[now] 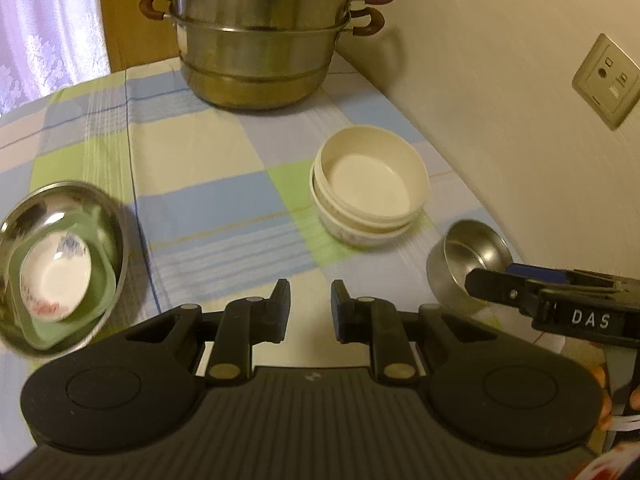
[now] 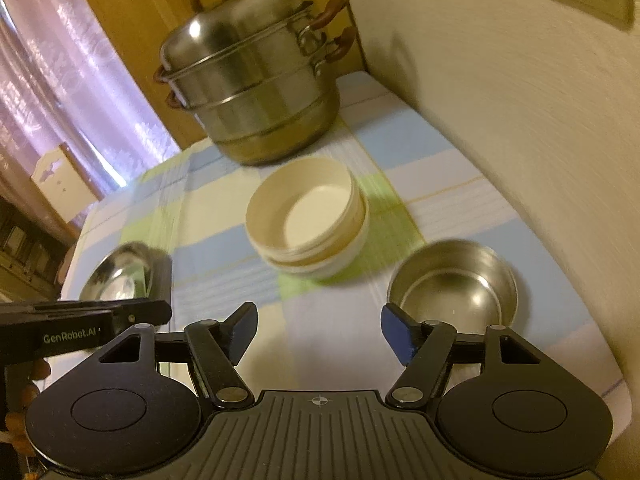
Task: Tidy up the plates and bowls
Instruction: 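Move the right gripper to the small steel bowl's rim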
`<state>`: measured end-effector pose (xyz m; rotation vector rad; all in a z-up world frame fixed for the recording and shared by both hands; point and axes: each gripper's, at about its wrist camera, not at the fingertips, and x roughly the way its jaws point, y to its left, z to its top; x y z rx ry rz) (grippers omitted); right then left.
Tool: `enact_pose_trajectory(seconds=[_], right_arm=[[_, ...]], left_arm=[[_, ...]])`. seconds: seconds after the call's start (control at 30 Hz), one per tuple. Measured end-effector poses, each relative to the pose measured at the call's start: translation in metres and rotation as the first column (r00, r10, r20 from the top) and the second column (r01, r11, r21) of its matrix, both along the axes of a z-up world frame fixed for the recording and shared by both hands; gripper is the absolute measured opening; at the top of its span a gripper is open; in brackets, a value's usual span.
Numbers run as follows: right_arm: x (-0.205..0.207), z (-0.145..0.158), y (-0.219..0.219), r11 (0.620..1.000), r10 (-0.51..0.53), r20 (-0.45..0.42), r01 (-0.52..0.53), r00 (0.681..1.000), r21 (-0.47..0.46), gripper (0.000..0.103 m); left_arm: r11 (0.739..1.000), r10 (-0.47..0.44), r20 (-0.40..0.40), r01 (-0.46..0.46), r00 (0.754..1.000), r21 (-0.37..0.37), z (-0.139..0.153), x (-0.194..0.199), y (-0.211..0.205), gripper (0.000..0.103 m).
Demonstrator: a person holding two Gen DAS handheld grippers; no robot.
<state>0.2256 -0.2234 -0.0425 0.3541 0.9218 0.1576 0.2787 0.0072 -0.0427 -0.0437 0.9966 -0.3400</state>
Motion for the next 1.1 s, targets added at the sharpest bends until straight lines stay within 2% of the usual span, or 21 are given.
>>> enact_pose_trajectory(seconds=[0.47, 1.1], right_arm=[[-0.047, -0.011, -0.001, 0.998, 0.058, -0.053, -0.060, 0.997, -0.026, 0.069], [-0.081, -0.021, -0.013, 0.991, 0.125, -0.085, -0.129, 0.989, -0.044, 0.069]], left_arm=[[1.000, 0.013, -0.034, -0.012, 0.999, 0.025, -0.006, -0.051, -0.006, 0.019], [0.998, 0.048, -0.053, -0.046, 0.997, 0.049, -0.012, -0.096, -0.030, 0.019]])
